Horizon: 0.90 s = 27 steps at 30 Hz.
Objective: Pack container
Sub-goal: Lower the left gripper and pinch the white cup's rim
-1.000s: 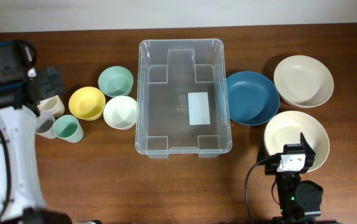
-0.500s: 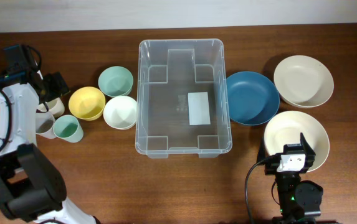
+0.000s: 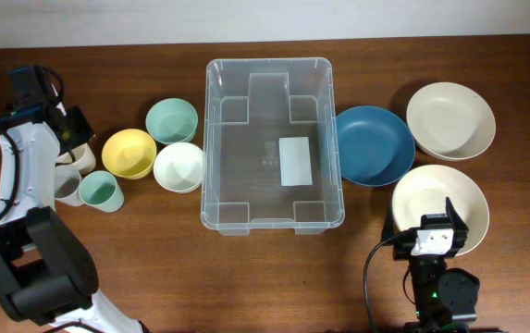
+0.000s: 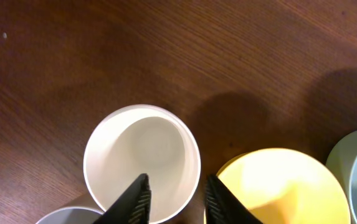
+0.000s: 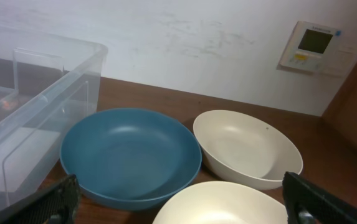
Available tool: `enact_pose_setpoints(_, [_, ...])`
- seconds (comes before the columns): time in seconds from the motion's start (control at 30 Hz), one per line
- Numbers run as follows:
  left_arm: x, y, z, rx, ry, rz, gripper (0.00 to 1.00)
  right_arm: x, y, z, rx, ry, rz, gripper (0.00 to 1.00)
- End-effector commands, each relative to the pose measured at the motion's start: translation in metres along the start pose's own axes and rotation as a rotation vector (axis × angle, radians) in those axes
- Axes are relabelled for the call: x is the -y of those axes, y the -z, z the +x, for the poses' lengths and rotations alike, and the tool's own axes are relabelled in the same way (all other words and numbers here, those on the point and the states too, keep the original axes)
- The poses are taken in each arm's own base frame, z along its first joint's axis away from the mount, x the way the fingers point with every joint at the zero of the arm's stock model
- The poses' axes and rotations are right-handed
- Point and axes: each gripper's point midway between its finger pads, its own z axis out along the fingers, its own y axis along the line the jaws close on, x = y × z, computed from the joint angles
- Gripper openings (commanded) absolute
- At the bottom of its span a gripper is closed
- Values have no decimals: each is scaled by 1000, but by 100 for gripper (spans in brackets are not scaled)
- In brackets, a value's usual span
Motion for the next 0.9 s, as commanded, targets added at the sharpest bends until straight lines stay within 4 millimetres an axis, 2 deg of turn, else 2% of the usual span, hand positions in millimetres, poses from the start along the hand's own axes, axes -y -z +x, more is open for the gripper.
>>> enact_pose_setpoints(0.0, [4, -5, -4, 2, -1, 18, 29, 4, 0, 3, -9, 6, 21, 99])
enact_pose_setpoints(0.53, [5, -51, 13, -69, -7, 6, 31, 4, 0, 3, -9, 6, 21, 99])
enact_pose_setpoints(0.87, [6, -56, 12, -61, -7, 6, 30, 4, 0, 3, -9, 6, 21, 99])
